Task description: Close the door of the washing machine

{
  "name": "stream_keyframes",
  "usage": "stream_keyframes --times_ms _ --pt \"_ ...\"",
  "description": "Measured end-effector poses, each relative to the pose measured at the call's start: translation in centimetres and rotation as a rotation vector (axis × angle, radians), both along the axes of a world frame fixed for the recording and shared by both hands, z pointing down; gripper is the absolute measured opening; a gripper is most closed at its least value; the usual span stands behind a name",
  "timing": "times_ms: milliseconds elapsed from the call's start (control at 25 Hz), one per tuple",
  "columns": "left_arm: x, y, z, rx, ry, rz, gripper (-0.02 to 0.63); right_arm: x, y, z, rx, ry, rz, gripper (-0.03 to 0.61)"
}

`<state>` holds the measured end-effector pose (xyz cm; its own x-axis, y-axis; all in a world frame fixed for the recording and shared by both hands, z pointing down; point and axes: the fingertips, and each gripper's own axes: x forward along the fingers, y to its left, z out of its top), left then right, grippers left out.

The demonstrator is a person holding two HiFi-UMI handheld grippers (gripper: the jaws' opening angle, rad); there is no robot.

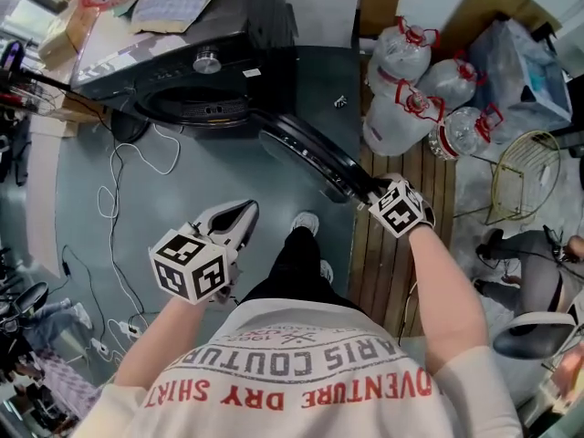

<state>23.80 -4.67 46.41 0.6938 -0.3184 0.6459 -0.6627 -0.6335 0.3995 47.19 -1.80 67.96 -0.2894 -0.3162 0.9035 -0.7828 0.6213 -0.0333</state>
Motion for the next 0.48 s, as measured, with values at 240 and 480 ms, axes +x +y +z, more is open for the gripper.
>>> stream_keyframes --times_ms 240,480 --pt "-2.0 3.6 -0.2 0.01 -0.005 -0.061 0.026 -2.9 1.9 -0.1 -0.03 -0.053 0.009 0.074" --pt "-4.2 6.4 0.6 -0.013 -0.01 -0.119 0.026 -6.3 3.5 -0.1 -0.02 -0.097 0.038 0.074"
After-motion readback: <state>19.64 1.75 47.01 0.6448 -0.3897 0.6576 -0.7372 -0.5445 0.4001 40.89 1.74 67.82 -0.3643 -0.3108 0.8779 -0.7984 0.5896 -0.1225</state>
